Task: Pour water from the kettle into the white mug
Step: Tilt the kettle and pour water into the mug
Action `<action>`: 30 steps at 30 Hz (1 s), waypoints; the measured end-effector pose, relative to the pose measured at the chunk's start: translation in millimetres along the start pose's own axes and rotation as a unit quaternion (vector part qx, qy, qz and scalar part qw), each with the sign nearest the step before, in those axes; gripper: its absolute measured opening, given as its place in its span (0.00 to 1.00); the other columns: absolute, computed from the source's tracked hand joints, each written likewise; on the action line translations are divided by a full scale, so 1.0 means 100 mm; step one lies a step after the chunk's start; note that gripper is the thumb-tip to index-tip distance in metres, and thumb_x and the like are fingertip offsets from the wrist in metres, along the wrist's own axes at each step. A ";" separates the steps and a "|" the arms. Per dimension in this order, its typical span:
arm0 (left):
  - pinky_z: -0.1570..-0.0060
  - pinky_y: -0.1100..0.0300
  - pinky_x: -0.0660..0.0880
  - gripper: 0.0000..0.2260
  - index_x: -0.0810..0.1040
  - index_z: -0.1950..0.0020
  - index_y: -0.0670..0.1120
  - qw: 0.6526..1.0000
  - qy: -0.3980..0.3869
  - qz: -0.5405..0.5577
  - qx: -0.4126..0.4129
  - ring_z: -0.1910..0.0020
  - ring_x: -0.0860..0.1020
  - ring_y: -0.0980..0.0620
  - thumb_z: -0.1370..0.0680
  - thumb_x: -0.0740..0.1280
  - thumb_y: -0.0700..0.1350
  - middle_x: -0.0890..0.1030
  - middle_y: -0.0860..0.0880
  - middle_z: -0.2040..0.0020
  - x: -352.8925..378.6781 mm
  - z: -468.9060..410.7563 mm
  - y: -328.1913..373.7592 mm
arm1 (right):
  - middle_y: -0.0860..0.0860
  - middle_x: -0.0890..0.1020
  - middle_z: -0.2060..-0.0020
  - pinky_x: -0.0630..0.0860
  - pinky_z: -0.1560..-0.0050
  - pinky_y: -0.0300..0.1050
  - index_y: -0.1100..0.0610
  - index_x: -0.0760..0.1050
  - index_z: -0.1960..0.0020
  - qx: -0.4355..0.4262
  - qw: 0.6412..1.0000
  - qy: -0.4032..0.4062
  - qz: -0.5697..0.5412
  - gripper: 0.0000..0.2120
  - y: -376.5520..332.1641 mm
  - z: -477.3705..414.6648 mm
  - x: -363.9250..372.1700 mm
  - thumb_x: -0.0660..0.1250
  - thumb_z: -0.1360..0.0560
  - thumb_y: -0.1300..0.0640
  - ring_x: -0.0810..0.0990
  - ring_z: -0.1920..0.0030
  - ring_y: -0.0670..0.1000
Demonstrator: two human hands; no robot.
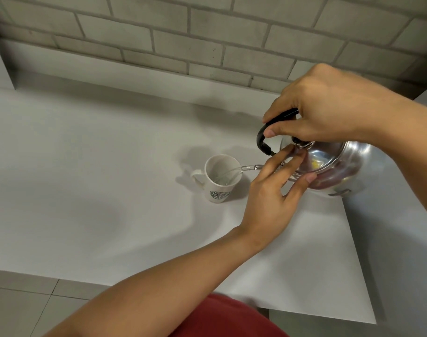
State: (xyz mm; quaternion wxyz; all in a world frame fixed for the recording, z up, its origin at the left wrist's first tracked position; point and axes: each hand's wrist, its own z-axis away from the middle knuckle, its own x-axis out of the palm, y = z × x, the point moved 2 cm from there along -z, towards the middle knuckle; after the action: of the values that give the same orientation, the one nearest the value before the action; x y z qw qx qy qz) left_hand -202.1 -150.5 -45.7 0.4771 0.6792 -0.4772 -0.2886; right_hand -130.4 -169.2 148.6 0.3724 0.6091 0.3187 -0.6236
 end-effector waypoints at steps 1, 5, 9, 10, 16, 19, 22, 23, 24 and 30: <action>0.34 0.44 0.79 0.19 0.79 0.28 0.46 1.000 0.000 0.002 -0.002 0.26 0.75 0.54 0.19 0.73 0.43 0.76 0.48 0.26 0.00 0.00 0.00 | 0.47 0.89 0.55 0.82 0.55 0.57 0.43 0.86 0.43 0.000 1.000 0.000 0.002 0.19 0.00 0.00 0.00 0.66 0.26 0.36 0.84 0.52 0.55; 0.34 0.44 0.79 0.19 0.80 0.29 0.45 1.000 0.004 0.008 -0.006 0.27 0.75 0.54 0.19 0.74 0.43 0.76 0.48 0.26 -0.01 -0.02 0.00 | 0.48 0.89 0.54 0.82 0.54 0.57 0.44 0.86 0.42 -0.008 1.000 -0.002 0.012 0.19 0.00 -0.03 -0.01 0.66 0.25 0.37 0.84 0.52 0.55; 0.33 0.44 0.78 0.19 0.80 0.29 0.45 1.000 0.005 0.013 -0.012 0.26 0.75 0.54 0.19 0.74 0.42 0.76 0.48 0.26 -0.01 -0.02 0.00 | 0.47 0.89 0.55 0.82 0.55 0.57 0.44 0.86 0.42 -0.012 1.000 0.002 0.012 0.17 0.04 -0.05 0.01 0.67 0.25 0.38 0.83 0.53 0.54; 0.33 0.44 0.78 0.19 0.80 0.29 0.45 1.000 0.005 0.015 -0.014 0.26 0.75 0.54 0.19 0.74 0.42 0.76 0.48 0.26 0.00 -0.02 0.00 | 0.47 0.89 0.56 0.82 0.56 0.57 0.44 0.86 0.43 -0.013 1.000 0.004 0.011 0.17 0.05 -0.05 0.01 0.67 0.25 0.38 0.83 0.54 0.54; 0.33 0.44 0.78 0.19 0.79 0.28 0.46 1.000 0.007 0.020 -0.017 0.26 0.74 0.55 0.19 0.74 0.43 0.76 0.49 0.26 0.00 -0.03 -0.01 | 0.47 0.89 0.56 0.82 0.56 0.58 0.44 0.86 0.43 -0.025 1.000 0.012 0.014 0.15 0.10 -0.08 0.05 0.68 0.24 0.39 0.84 0.54 0.55; 0.34 0.44 0.79 0.19 0.79 0.28 0.47 0.999 0.009 0.029 -0.020 0.26 0.74 0.56 0.19 0.74 0.43 0.76 0.50 0.26 0.00 -0.03 -0.01 | 0.46 0.89 0.57 0.82 0.57 0.57 0.44 0.87 0.44 -0.028 0.999 0.017 0.019 0.15 0.12 -0.09 0.06 0.68 0.24 0.39 0.84 0.54 0.55; 0.34 0.44 0.79 0.19 0.79 0.28 0.47 0.999 0.013 0.026 -0.020 0.26 0.74 0.57 0.19 0.74 0.44 0.76 0.51 0.26 -0.01 -0.03 -0.01 | 0.46 0.89 0.58 0.81 0.59 0.56 0.43 0.87 0.46 -0.032 0.999 0.029 0.023 0.12 0.13 -0.10 0.07 0.70 0.24 0.40 0.83 0.55 0.56; 0.34 0.44 0.79 0.19 0.79 0.28 0.47 0.999 0.014 0.027 -0.020 0.27 0.74 0.57 0.19 0.73 0.44 0.76 0.51 0.26 -0.01 -0.04 -0.01 | 0.46 0.88 0.58 0.79 0.62 0.52 0.43 0.87 0.46 -0.030 0.999 0.032 0.022 0.12 0.14 -0.10 0.07 0.70 0.24 0.40 0.82 0.56 0.55; 0.34 0.44 0.79 0.19 0.79 0.28 0.47 0.999 0.015 0.029 -0.021 0.27 0.74 0.57 0.19 0.73 0.44 0.76 0.52 0.27 0.00 -0.04 -0.01 | 0.45 0.88 0.59 0.75 0.65 0.47 0.42 0.87 0.46 -0.030 0.999 0.035 0.020 0.12 0.14 -0.11 0.07 0.69 0.24 0.40 0.80 0.57 0.53; 0.36 0.46 0.81 0.19 0.79 0.29 0.47 0.999 0.016 0.027 -0.023 0.29 0.75 0.60 0.19 0.73 0.44 0.74 0.58 0.29 -0.01 -0.03 0.02 | 0.45 0.88 0.58 0.62 0.68 0.40 0.42 0.86 0.45 -0.036 0.998 0.041 0.020 0.12 0.13 -0.13 0.07 0.70 0.24 0.40 0.77 0.57 0.52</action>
State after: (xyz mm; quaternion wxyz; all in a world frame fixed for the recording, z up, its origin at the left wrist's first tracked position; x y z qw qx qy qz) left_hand -200.2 -148.4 -43.0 0.5080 0.6595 -0.4809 -0.2753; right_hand -112.2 -165.7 141.9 0.3931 0.6267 0.3440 -0.5782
